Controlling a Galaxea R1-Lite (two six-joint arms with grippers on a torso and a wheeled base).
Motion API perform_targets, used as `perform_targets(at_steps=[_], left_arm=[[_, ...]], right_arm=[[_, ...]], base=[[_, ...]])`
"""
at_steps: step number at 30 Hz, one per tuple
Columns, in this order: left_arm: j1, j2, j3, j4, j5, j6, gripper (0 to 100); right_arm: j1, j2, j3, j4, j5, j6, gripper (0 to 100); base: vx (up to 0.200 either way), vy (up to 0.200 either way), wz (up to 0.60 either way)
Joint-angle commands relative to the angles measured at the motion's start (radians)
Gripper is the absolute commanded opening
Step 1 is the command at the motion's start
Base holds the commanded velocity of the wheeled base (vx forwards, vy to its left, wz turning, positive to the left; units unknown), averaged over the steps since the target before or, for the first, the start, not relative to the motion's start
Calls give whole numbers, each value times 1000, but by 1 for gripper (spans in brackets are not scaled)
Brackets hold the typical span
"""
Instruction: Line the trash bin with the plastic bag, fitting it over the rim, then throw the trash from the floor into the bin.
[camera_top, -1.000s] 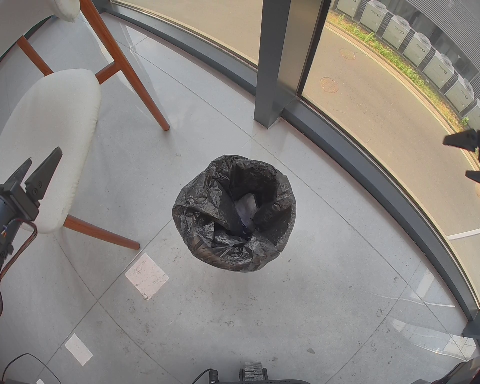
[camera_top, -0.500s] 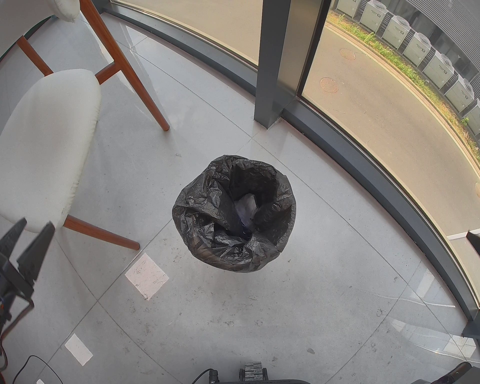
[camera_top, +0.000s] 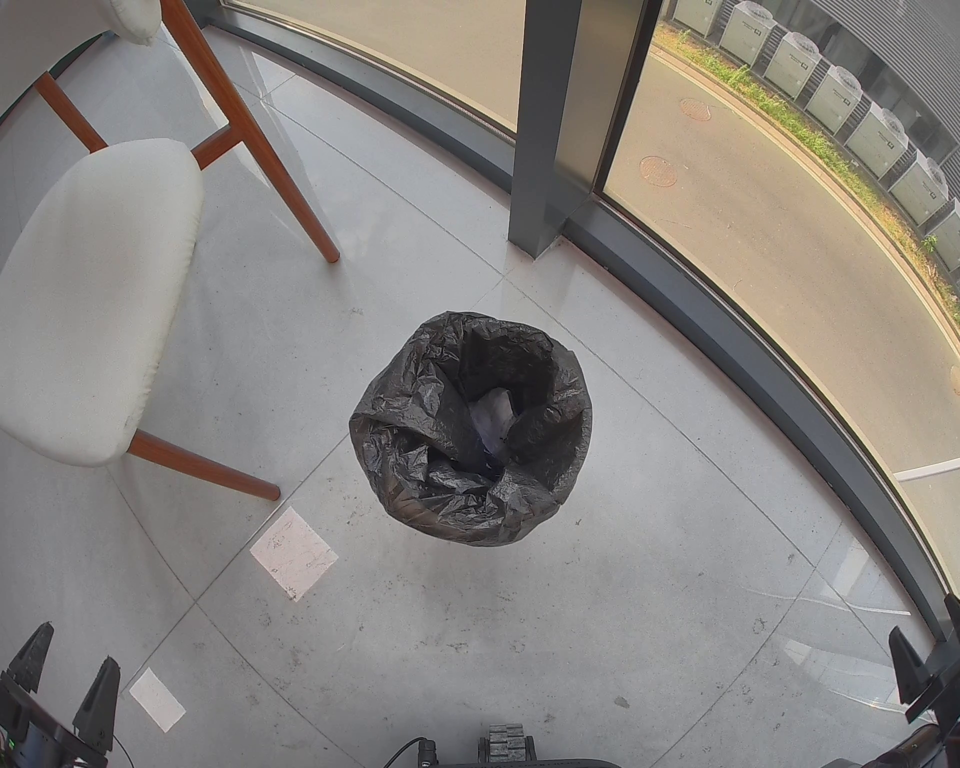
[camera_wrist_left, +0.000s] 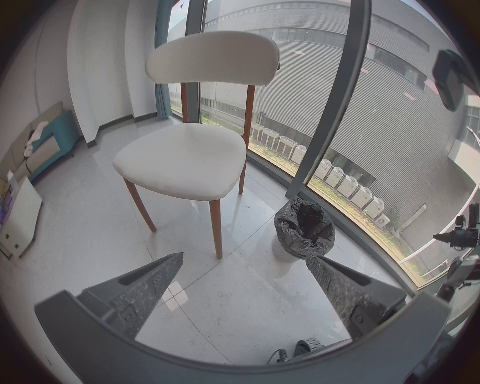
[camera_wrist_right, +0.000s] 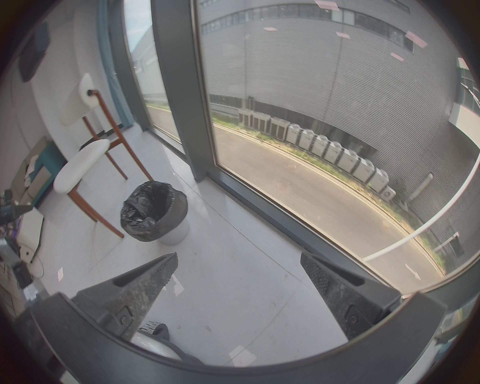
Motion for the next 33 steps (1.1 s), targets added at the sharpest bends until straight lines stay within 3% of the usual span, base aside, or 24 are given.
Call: perform_targets(at_steps=[1, 2, 7, 10, 12, 14, 21, 23, 33], left_arm=[[2, -128, 26, 65, -135, 79, 100], [2, -128, 22, 72, -179, 85, 100], [2, -128, 22, 72, -165, 93, 100], [2, -128, 24, 71, -35, 111, 100], [2, -128, 27, 62, 108, 100, 100], [4, -128, 33, 48, 140, 80, 100], [4, -128, 47, 34, 119, 122, 100], [5, -128, 38, 97, 40, 122, 100], [4, -128, 45, 75, 46, 102, 100]], right_arm=[[84, -105, 60, -20, -7, -33, 100], [75, -109, 60, -21, -22, -24, 100], [24, -190, 59, -21, -45, -13, 100], [26, -189, 59, -21, -68, -13, 100], [26, -189, 59, -20, -68, -13, 100], [26, -189, 59, -20, -70, -13, 100], [26, -189, 59, -20, -68, -13, 100], [26, -189, 59, -20, -68, -13, 100], [27, -187, 60, -21, -64, -13, 100]], base=[[0, 0, 0], [0, 0, 0], [0, 0, 0], [0, 0, 0], [0, 0, 0], [0, 0, 0], [0, 0, 0], [0, 0, 0], [0, 0, 0]])
